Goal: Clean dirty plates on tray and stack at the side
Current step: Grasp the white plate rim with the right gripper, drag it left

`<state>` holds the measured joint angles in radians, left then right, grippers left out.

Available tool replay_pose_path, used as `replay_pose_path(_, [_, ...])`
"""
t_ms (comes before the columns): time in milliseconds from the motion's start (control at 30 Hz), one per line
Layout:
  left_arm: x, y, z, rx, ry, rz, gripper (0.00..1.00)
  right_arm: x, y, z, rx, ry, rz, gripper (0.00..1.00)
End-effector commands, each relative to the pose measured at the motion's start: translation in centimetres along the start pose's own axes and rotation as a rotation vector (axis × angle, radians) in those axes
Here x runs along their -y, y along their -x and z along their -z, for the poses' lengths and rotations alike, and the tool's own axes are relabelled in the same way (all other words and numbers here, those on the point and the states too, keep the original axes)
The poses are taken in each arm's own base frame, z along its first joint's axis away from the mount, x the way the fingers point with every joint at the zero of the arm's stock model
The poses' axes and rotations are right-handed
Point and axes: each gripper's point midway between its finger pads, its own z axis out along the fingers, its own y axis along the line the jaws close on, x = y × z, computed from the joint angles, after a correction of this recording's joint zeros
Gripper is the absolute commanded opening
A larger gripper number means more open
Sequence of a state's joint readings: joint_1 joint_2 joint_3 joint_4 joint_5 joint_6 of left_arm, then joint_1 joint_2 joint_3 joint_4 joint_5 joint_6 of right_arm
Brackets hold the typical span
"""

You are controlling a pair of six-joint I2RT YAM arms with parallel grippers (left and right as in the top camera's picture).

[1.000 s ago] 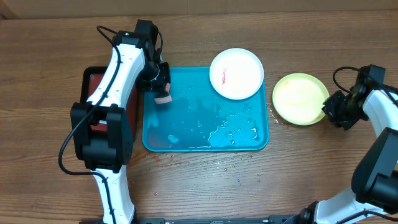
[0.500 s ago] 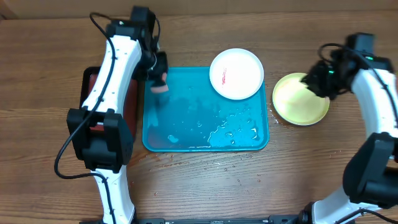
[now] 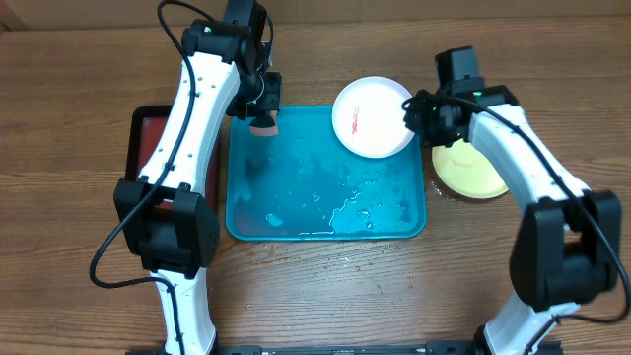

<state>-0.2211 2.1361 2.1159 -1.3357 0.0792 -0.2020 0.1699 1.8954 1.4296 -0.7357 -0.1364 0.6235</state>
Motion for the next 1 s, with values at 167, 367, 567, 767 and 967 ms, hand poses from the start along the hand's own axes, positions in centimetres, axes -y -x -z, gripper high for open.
replay_pose_path(167, [-0.3, 0.5, 1.2, 0.039, 0.015, -0.022, 0.04, 3.1, -2.1, -4.9, -0.085, -0.124, -0.101, 0.23])
replay_pose_path(367, [-0.5, 0.5, 1.2, 0.041, 0.028, -0.021, 0.04, 2.7, -3.9, -5.8, -0.180, -0.087, -0.109, 0.18])
replay_pose_path(567, [-0.5, 0.5, 1.2, 0.041, 0.028, -0.021, 0.04, 2.1, -6.9, -5.5, -0.278, -0.092, -0.010, 0.07])
replay_pose_path(767, [-0.5, 0.5, 1.2, 0.041, 0.028, -0.021, 0.04, 0.1, -12.5, -5.0, -0.414, -0.095, 0.151, 0.04])
replay_pose_path(967, [-0.5, 0.5, 1.2, 0.041, 0.028, -0.021, 0.04, -1.8, -16.4, -4.7, -0.473, -0.096, 0.272, 0.06])
